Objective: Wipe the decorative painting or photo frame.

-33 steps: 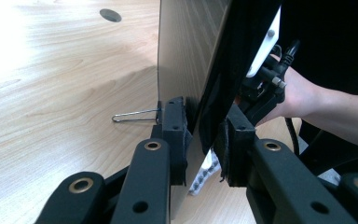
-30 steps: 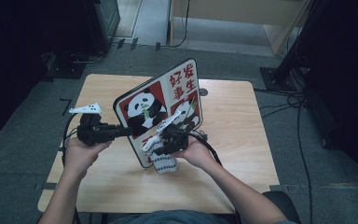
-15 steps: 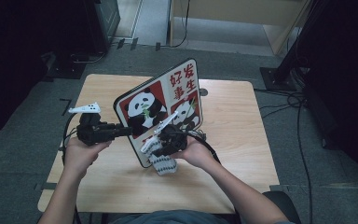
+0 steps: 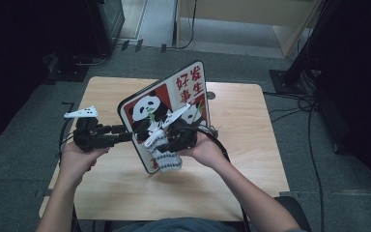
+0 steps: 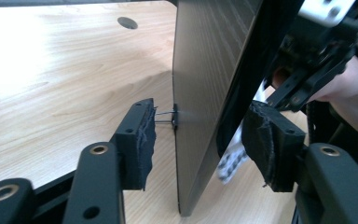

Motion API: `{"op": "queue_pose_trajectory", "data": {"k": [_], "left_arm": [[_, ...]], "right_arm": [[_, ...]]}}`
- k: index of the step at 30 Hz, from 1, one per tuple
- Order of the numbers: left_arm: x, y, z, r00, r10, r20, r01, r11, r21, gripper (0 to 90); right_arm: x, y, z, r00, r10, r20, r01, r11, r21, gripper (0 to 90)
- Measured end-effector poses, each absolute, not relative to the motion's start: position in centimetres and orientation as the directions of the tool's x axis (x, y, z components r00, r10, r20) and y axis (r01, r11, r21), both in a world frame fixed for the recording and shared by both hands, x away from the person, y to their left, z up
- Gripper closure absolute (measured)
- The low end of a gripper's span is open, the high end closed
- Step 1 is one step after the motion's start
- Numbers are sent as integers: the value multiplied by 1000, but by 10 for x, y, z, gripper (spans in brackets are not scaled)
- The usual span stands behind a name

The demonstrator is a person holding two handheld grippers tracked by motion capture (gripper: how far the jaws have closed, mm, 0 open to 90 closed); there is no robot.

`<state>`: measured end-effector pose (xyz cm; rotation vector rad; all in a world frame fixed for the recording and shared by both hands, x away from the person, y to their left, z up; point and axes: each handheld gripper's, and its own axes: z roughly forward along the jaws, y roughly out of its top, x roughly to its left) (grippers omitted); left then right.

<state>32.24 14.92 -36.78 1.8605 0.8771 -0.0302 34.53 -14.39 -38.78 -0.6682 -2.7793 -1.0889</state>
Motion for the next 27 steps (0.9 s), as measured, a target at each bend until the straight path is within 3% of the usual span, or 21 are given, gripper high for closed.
{"op": "queue_pose_trajectory", "data": {"k": [14, 27], "left_arm": [[319, 172, -374, 696, 591, -408, 593, -153, 790, 391], [332, 164, -381, 692, 604, -394, 587, -154, 795, 387]], "right_arm": [[354, -142, -363, -911, 354, 210, 400, 641, 655, 786], [361, -131, -331, -930, 325, 173, 347, 618, 705, 783]]}}
